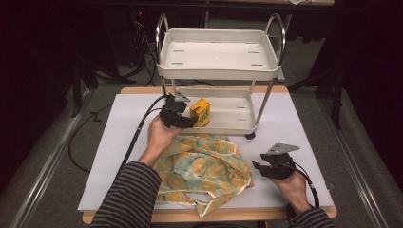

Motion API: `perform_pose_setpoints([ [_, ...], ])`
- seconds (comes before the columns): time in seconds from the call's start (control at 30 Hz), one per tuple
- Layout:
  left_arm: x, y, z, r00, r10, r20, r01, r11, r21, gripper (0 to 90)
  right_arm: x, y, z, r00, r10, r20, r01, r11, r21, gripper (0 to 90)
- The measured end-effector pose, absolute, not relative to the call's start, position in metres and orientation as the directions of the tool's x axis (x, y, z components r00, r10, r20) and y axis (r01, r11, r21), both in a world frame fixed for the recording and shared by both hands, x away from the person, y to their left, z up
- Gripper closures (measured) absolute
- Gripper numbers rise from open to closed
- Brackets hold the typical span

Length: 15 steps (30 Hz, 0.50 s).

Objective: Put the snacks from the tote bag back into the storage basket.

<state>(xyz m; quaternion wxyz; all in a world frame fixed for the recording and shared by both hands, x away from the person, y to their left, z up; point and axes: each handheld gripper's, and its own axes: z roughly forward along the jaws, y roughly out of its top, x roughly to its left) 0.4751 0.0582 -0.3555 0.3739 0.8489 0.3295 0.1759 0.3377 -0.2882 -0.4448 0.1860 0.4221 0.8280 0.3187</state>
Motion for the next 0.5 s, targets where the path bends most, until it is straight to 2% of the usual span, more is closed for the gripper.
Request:
perform_pose_setpoints([
  [0.37,0.462,0.073,-0.35,0.729,0.683,0.052,0.405,-0.491,0.771,37.8,0.338,-0.288,-0.445,-0.57,0.82,-0.044,0.586,0.443,0.679,53.5],
  [0.5,0.459,0.08,-0.349,0.723,0.691,0.018,0.42,-0.46,0.783,37.9,0.338,-0.289,-0.445,-0.568,0.822,-0.043,0.583,0.438,0.684,53.5],
])
